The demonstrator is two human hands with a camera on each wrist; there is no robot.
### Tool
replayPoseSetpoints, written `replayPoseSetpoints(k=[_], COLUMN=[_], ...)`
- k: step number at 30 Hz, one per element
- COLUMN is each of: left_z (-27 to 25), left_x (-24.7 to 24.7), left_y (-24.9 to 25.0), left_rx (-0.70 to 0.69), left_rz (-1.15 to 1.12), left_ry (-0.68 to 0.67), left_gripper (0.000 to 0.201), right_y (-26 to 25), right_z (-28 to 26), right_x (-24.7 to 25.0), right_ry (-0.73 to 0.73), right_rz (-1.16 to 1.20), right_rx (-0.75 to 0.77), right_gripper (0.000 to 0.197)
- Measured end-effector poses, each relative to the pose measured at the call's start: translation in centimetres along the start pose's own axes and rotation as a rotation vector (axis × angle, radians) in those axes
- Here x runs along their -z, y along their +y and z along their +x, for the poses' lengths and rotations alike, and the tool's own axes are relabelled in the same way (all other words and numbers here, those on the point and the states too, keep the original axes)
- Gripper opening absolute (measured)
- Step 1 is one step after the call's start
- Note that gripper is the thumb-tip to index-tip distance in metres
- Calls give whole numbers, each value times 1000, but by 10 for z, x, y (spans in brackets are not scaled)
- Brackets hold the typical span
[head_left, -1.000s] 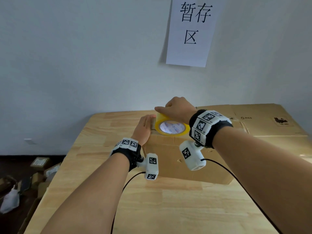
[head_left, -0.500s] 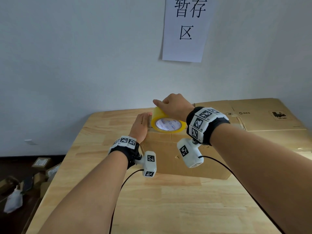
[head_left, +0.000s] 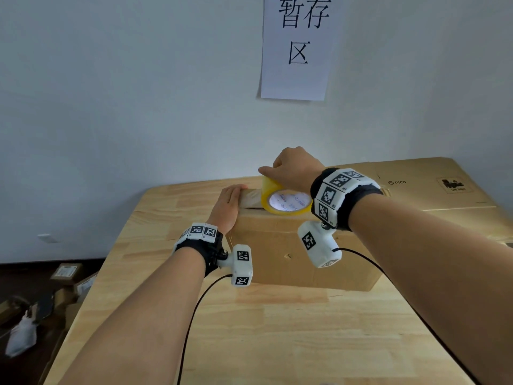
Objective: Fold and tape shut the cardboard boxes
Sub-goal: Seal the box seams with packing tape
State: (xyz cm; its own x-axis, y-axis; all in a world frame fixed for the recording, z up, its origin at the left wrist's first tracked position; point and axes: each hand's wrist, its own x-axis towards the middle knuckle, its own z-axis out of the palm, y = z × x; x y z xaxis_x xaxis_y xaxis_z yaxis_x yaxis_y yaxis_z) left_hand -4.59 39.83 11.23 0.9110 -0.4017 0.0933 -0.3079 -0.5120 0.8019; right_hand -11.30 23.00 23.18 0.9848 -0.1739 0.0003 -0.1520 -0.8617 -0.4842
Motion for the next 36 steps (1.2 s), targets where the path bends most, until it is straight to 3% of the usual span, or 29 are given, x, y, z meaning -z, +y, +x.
replayPoseSetpoints(k=[5,11,19,23,36], left_z=[2,3,2,1,1], left_x=[-2,-2,-3,-2,0], left_y=[-2,-3,-2,-2,2], left_rx=[33,50,90,107,109], left_rz=[-105,-125,-149,-146,-140], left_ry=[43,46,52,48,39], left_gripper=[33,32,33,34,32], right_y=[-1,-4,16,22,16], right_z=[-3,-4,-4,-9,-14], right_x=[5,3,8,6,13], right_ry=[-40,-30,-92,-13,19], right_rz=[-207,-290,-30,76,-354], right_rx=[-3,-17,-48,-69,-49], right_gripper=[45,40,57,61,44])
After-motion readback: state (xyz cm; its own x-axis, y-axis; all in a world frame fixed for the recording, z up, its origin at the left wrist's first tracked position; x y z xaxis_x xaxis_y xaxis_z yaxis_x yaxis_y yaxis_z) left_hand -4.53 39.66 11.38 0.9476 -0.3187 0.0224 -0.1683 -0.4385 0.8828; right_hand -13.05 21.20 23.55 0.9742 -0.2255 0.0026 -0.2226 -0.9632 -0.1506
